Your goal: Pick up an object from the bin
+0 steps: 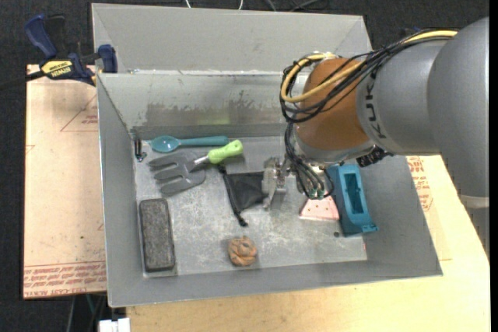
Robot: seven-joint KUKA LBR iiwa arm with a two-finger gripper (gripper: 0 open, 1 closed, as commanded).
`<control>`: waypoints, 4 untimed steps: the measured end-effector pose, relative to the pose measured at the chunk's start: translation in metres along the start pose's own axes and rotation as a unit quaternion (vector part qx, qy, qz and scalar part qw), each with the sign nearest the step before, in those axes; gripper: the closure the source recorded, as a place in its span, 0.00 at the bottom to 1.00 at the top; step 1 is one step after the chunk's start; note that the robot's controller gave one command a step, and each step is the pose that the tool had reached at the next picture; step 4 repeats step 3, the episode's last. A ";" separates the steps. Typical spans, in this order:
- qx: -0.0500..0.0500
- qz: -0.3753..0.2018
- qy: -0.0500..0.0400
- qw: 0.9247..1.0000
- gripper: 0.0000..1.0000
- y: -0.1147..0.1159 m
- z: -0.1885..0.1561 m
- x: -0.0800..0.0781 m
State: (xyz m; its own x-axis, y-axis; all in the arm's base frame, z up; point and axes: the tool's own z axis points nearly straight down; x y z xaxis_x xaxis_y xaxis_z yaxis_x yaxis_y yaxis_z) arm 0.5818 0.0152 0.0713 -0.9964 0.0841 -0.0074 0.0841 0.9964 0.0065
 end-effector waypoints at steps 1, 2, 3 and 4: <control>0.000 0.000 0.000 1.000 1.00 0.000 0.000 0.000; 0.000 -0.012 0.002 1.000 1.00 -0.005 -0.062 0.001; 0.000 -0.018 0.004 1.000 1.00 -0.011 -0.136 0.012; 0.000 -0.018 0.004 1.000 1.00 -0.011 -0.136 0.012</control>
Offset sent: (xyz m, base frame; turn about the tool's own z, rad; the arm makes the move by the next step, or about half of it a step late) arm 0.0003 -0.0124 0.1604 -0.0638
